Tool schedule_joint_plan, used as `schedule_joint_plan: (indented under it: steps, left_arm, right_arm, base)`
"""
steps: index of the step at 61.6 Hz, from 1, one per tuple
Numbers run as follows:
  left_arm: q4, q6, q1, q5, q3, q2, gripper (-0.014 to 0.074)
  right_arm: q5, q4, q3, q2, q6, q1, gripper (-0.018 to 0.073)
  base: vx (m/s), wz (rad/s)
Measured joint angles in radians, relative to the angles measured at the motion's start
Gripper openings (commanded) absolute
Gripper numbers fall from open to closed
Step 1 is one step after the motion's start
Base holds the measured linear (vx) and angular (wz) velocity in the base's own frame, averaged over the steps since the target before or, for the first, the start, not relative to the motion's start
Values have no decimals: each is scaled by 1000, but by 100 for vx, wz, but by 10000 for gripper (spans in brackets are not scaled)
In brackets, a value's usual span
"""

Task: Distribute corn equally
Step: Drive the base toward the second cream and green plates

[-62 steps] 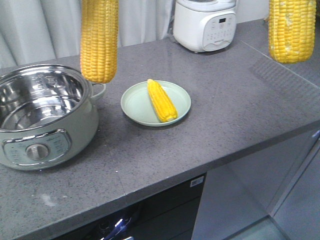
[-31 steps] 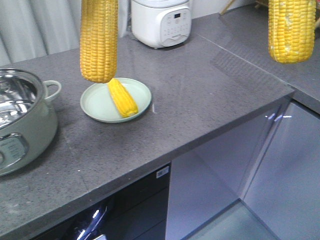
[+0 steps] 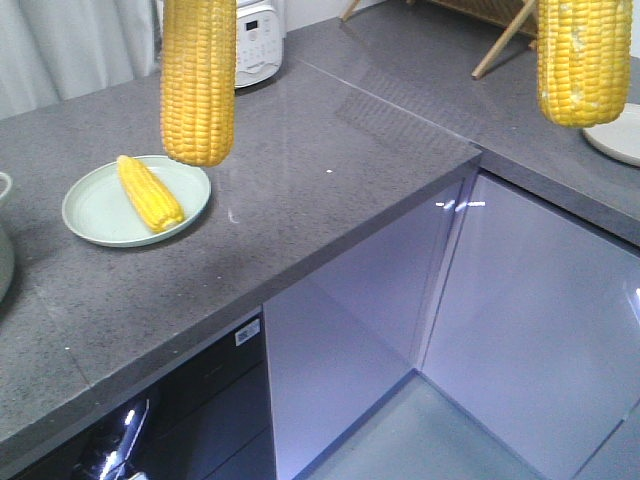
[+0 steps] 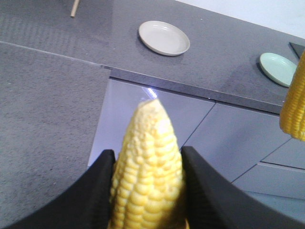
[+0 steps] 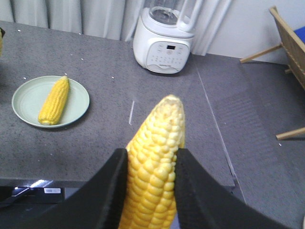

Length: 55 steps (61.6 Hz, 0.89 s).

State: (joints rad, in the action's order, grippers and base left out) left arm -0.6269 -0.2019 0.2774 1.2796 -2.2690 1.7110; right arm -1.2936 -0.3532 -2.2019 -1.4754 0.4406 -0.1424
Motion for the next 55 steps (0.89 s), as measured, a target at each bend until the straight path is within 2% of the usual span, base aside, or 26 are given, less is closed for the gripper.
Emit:
schedule_joint_plan:
  steps: [55]
  left_arm:
    - [0,0,0,0,0,0,-7]
  right_arm:
    - [0,0,0,0,0,0,-4]
  base:
    - [-4,-24]
